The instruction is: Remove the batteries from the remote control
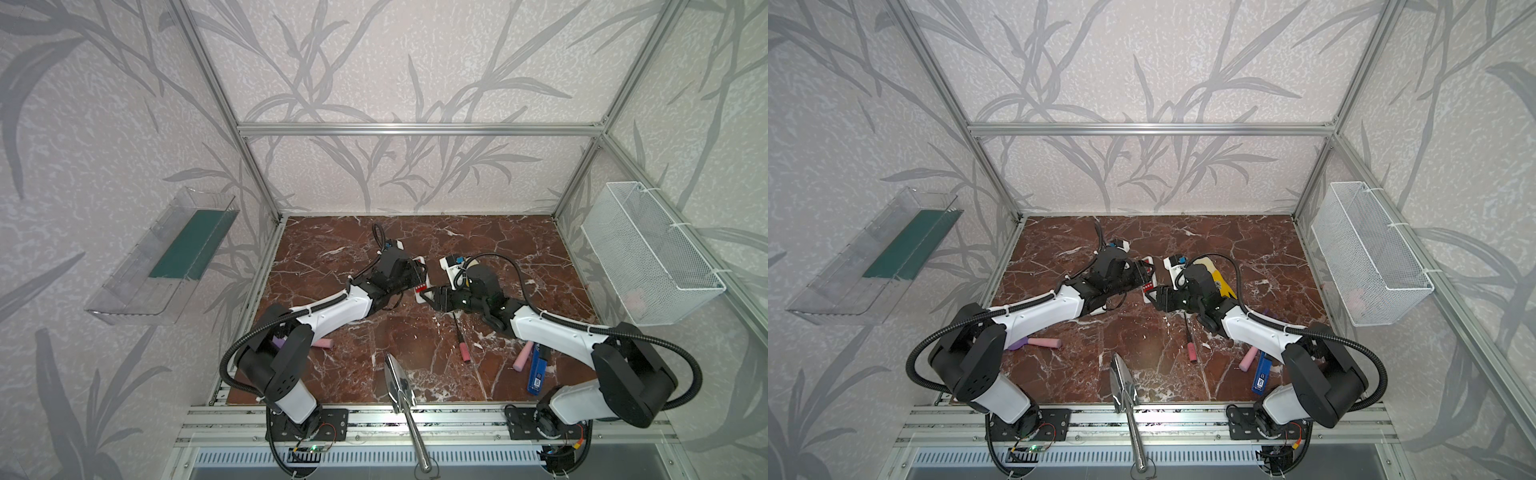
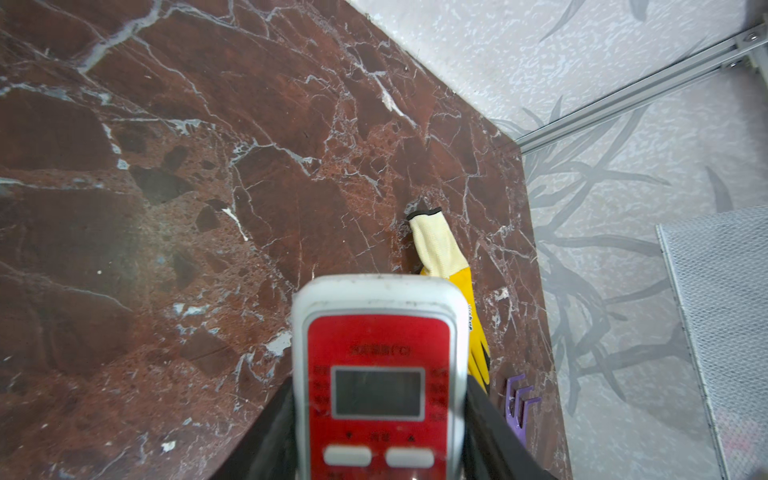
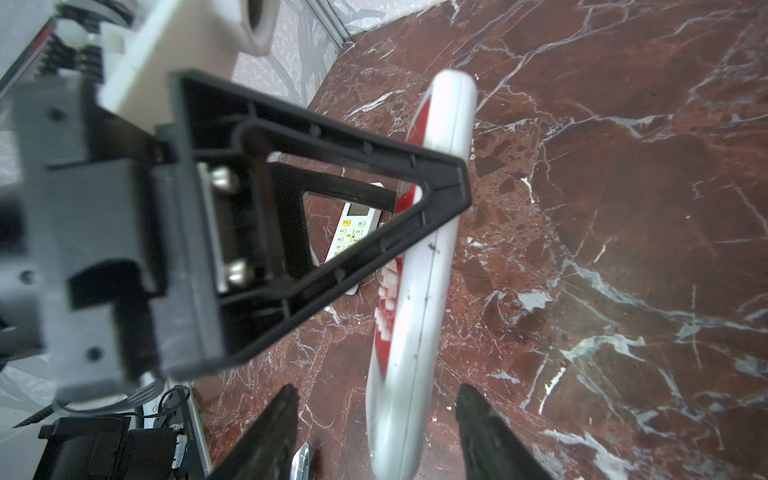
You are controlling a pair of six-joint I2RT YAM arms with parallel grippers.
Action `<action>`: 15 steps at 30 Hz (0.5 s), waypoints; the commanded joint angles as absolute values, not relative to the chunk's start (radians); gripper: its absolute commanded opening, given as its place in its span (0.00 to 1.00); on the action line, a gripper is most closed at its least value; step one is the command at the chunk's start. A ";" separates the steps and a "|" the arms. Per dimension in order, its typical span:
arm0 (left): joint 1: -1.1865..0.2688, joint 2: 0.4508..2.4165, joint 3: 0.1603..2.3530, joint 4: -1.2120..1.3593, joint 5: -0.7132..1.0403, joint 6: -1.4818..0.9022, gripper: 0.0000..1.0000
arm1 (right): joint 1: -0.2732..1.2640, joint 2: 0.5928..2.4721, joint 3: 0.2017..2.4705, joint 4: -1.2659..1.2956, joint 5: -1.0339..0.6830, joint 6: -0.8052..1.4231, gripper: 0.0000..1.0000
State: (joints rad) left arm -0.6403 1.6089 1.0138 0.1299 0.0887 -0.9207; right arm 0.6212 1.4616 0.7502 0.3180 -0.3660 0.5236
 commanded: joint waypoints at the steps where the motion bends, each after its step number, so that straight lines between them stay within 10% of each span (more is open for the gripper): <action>1: -0.639 1.552 1.004 0.191 0.103 -0.965 0.43 | 0.631 1.493 0.791 0.364 -0.367 0.517 0.54; 15: -0.641 1.510 0.944 0.233 0.107 -0.988 0.44 | 0.638 1.537 0.830 0.393 -0.350 0.494 0.17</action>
